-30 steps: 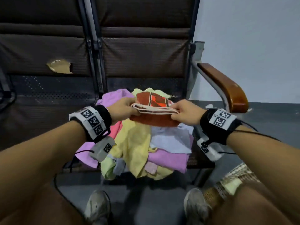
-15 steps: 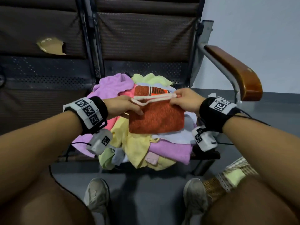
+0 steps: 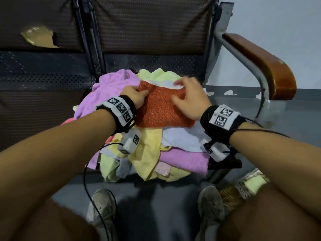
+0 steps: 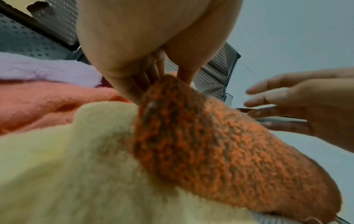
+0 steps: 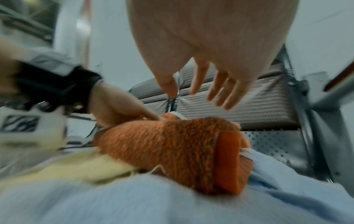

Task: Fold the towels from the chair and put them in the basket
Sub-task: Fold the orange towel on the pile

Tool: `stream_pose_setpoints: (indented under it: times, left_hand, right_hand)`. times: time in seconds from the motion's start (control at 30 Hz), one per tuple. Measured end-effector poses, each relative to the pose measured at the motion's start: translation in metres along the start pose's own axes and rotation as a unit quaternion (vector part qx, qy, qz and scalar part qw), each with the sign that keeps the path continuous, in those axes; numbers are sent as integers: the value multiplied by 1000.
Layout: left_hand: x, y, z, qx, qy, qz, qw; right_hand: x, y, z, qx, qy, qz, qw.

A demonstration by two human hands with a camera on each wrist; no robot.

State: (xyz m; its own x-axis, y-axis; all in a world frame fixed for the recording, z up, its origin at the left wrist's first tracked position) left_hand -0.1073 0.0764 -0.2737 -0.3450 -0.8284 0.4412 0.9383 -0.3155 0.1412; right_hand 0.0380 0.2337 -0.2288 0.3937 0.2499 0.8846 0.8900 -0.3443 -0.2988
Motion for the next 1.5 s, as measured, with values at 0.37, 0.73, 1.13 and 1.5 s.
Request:
stream_pose_setpoints:
  times: [0.37,0.73,1.13,1.5]
  left_hand:
    - [4,75,-6,-216,-192,-204,936]
    - [32,66,4,-203,-94,-132,966]
    - [26,57,-16,47,-73,-114,990]
    - [-4,71,20,33,224,-150,963]
  right_hand:
    - [-45,45,11,113,109,-261,952]
    - [2,38,15,50,3,-158,986]
    - [-20,33,28,-71,-16,-236,969]
    - [2,34,17,-89,-57,-188,976]
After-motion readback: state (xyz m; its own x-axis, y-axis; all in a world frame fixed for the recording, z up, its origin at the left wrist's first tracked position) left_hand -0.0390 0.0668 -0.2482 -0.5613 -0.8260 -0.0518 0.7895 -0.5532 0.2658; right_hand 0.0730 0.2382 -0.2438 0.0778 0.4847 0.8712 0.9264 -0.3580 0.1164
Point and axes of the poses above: each hand's wrist, its own y-axis away from the middle knuckle, its own x-axis out of the back of the hand, z = x × y, the point moved 5 cm from there along -y, towards the middle knuckle, and after that the axes turned 10 degrees about y, right-handed, at the moved point
